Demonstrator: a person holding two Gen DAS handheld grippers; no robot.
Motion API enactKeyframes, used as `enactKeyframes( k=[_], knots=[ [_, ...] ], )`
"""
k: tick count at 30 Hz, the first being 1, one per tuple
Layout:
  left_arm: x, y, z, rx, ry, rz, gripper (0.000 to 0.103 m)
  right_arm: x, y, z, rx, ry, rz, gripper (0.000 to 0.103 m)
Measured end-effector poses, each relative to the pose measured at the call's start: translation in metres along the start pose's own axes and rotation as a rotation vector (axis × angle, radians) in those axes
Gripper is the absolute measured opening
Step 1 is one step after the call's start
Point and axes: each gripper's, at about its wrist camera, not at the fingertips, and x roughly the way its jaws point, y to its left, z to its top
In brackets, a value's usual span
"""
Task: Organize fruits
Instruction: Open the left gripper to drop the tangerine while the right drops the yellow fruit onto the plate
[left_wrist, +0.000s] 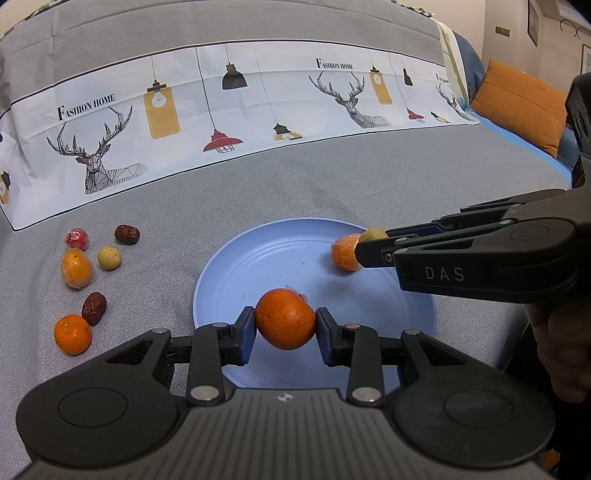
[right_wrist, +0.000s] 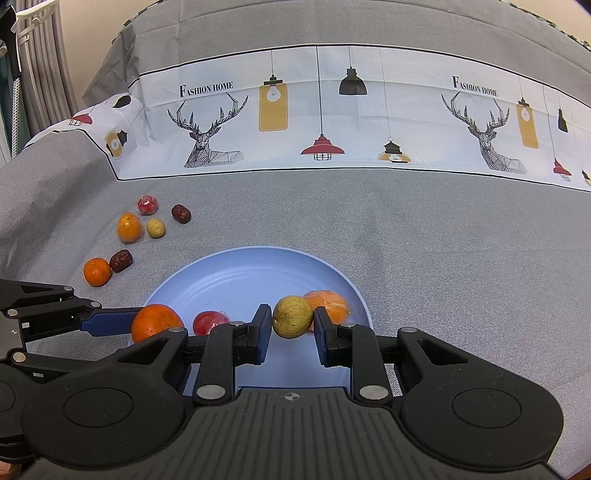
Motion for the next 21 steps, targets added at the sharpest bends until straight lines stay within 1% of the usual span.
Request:
enactKeyframes(
  k=[21],
  knots=[
    [0.0003,-0.0015,0.0000,0.002,-0.001,-0.001,0.038,0.0005,0.0010,-0.0005,-0.002,0.001,-0.001,0.026]
  ],
)
